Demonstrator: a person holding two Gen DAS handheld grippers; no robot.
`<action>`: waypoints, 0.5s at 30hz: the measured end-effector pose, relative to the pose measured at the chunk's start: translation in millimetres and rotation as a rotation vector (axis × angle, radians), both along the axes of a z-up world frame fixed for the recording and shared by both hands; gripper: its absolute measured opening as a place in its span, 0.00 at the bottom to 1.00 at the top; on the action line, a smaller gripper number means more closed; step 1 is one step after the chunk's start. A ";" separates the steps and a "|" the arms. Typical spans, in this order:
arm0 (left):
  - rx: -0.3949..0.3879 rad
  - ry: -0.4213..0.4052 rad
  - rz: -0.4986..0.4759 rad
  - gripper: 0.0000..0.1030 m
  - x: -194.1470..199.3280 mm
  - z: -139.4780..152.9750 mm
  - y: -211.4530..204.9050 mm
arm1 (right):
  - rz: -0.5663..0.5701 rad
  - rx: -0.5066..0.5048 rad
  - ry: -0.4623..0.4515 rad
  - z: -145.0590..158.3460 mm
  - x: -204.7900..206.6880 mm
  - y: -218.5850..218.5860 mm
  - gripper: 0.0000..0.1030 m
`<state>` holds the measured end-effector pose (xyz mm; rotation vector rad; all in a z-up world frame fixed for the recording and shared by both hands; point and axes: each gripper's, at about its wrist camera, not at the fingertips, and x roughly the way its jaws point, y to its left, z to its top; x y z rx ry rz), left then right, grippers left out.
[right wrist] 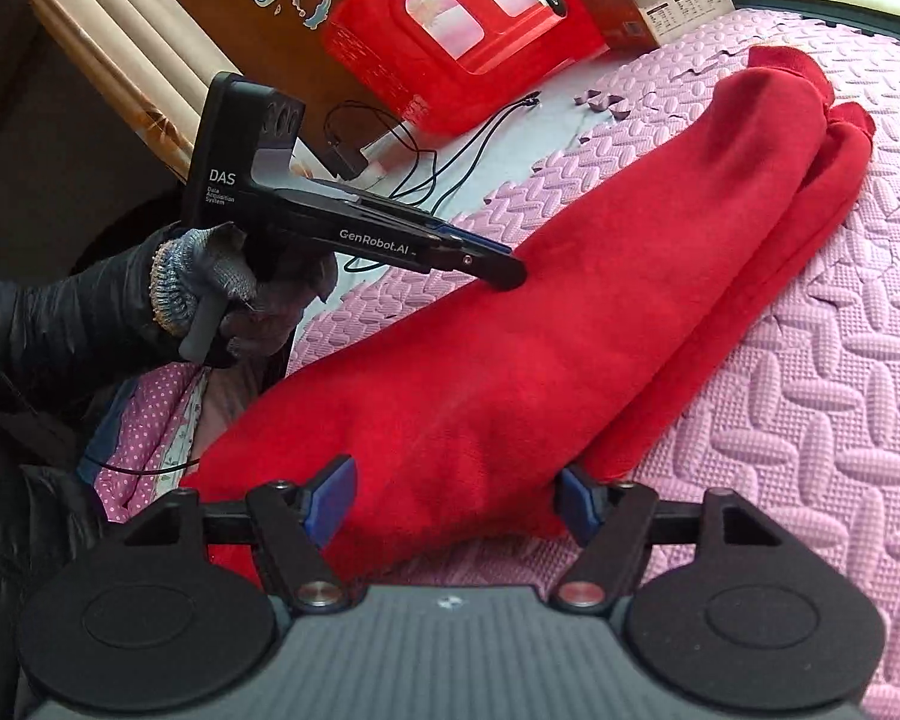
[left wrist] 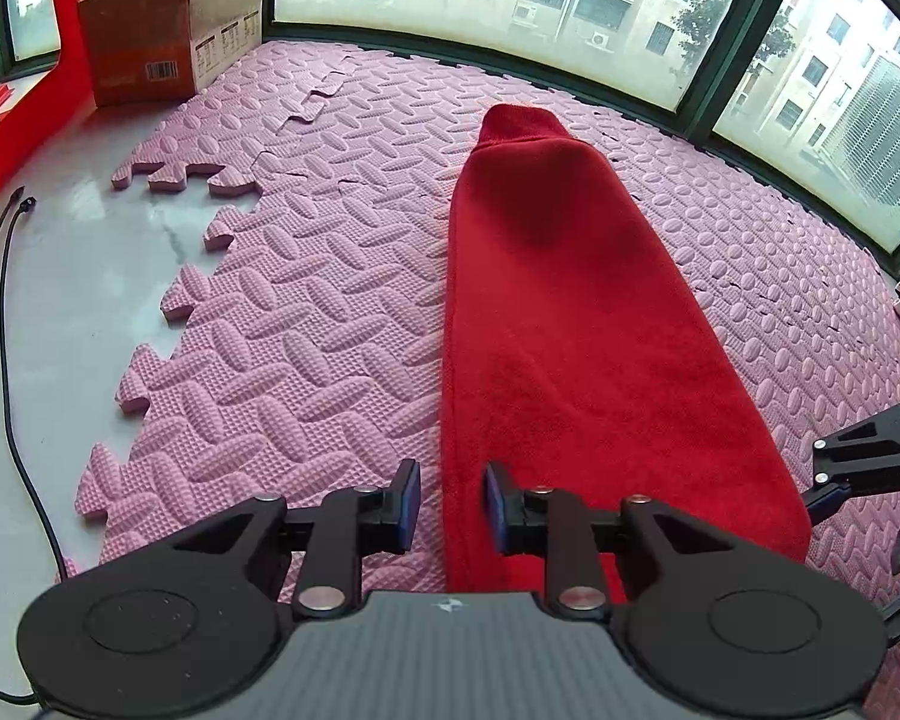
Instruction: Fold clothes
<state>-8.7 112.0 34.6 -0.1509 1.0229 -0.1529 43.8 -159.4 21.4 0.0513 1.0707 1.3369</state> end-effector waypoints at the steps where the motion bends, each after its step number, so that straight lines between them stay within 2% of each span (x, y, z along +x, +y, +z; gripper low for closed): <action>1: 0.000 -0.002 -0.008 0.26 -0.4 -0.1 -1.4 | -0.008 0.003 0.003 4.3 -4.0 -2.5 0.70; 5: -0.003 -0.008 -0.047 0.26 -4.7 1.2 -8.4 | 0.002 -0.020 0.000 5.2 -21.7 -1.3 0.70; 9: -0.035 -0.008 -0.115 0.27 -13.0 -0.9 -18.5 | -0.126 -0.021 0.001 12.5 -25.3 -21.0 0.70; 15: -0.025 -0.042 -0.180 0.25 -16.0 2.7 -29.4 | -0.322 -0.022 0.004 23.7 -30.0 -51.2 0.65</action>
